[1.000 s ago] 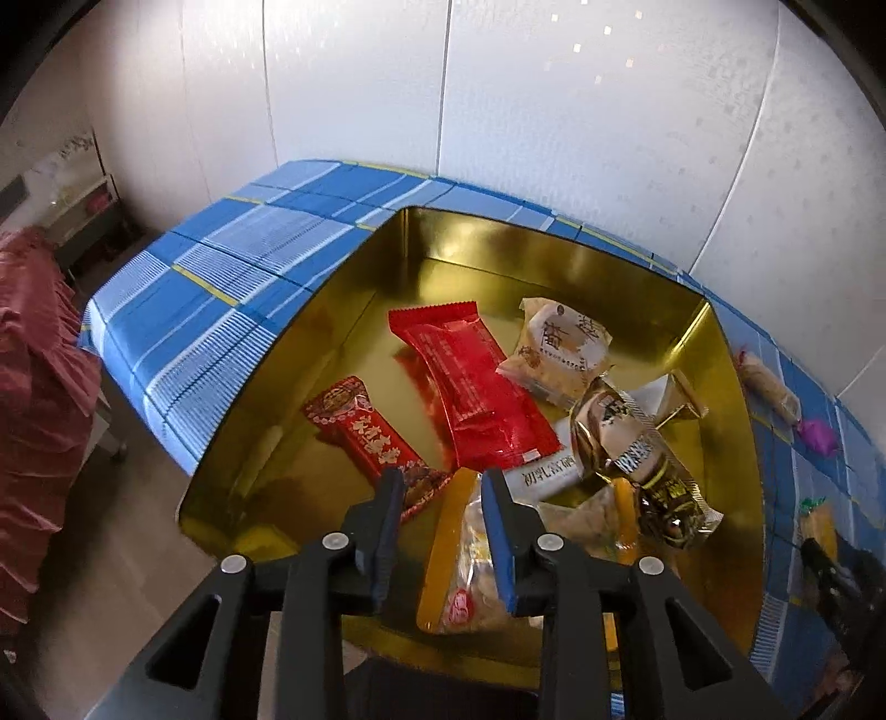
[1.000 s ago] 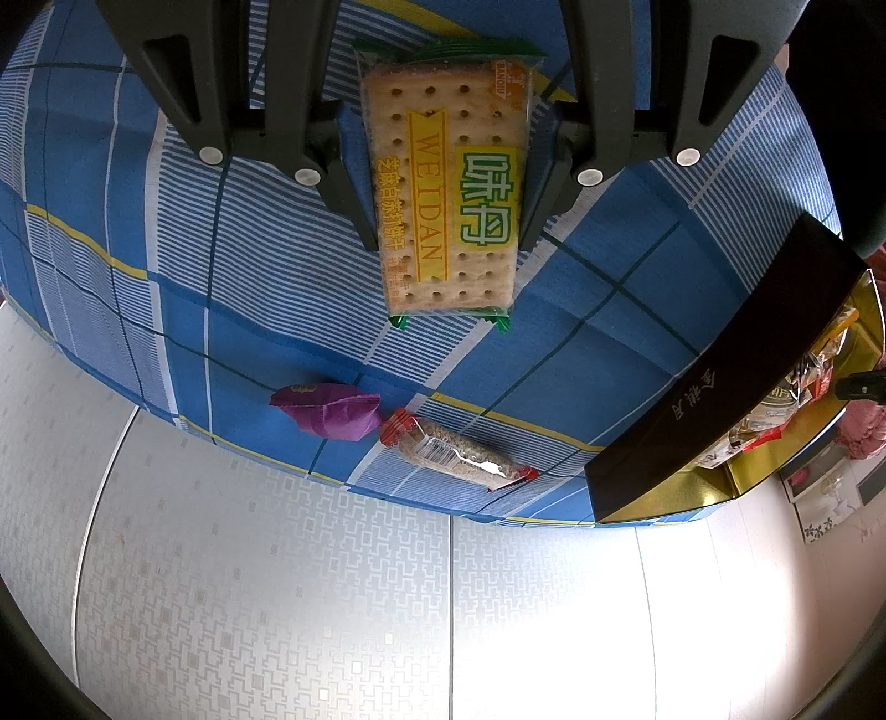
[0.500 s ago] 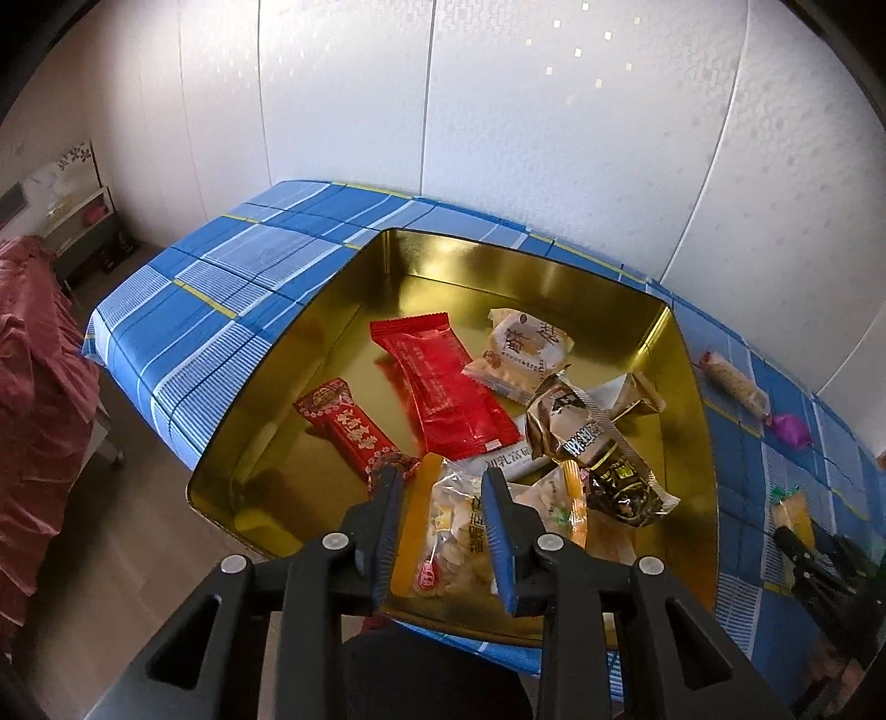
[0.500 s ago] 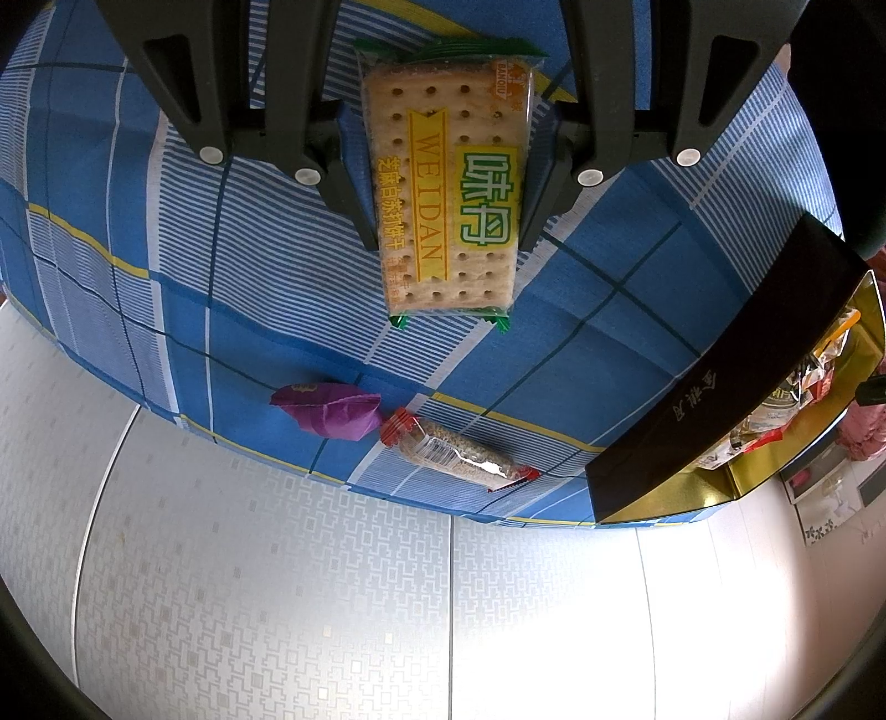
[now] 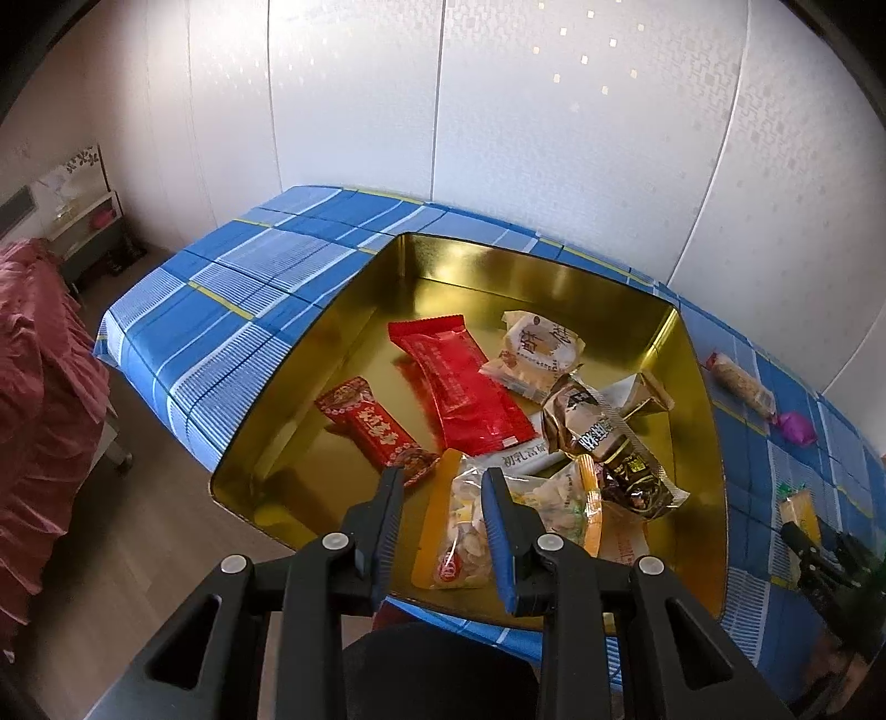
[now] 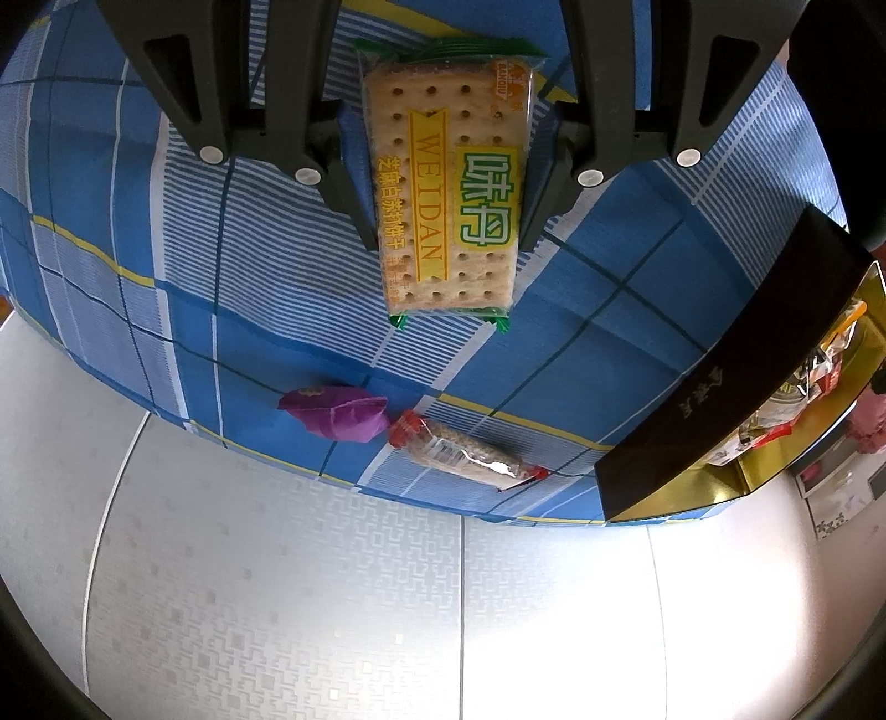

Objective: Organize snacks
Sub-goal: 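Carry the cracker pack with the right gripper and drop it into the tray, then reach the left gripper to the grain bar and grasp it, then lift the grain bar with left while right grasps the purple pouch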

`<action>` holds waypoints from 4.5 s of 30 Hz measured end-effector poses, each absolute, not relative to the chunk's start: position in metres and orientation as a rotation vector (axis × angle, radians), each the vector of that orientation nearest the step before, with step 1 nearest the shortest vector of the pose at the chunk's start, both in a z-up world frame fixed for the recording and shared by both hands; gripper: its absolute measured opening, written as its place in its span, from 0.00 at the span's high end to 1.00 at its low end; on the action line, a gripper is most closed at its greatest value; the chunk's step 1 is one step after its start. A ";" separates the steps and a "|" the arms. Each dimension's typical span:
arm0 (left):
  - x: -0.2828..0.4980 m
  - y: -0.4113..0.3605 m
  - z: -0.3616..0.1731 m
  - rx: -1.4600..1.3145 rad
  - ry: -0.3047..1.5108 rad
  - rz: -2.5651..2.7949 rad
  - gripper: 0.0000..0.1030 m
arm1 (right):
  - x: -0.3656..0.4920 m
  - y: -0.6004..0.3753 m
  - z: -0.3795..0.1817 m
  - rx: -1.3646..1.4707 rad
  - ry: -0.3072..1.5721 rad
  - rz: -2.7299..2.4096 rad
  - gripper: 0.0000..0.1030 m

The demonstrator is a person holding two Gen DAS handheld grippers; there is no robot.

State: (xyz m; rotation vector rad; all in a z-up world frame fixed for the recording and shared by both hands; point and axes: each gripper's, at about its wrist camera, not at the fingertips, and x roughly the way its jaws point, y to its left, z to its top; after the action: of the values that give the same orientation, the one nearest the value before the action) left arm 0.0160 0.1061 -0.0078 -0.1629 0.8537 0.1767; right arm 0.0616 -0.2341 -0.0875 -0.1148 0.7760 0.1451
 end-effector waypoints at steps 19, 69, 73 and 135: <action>0.010 0.117 -0.007 -0.146 0.813 0.205 0.71 | 0.077 -0.163 -0.014 -0.006 0.775 0.330 0.54; 0.011 0.106 -0.010 -0.109 0.826 0.183 0.71 | 0.094 -0.103 -0.010 0.042 0.737 0.404 0.53; 0.011 0.096 -0.006 -0.087 0.823 0.156 0.71 | 0.086 -0.133 -0.014 0.069 0.738 0.338 0.53; 0.260 -0.202 -0.059 0.015 1.148 -0.155 0.72 | 0.042 -0.330 -0.089 0.357 0.676 0.069 0.53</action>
State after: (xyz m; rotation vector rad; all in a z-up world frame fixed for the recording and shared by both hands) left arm 0.2599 -0.2017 -0.0588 0.0154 1.1483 -0.1552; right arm 0.0418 -0.3303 -0.0893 0.3572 0.6758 0.0695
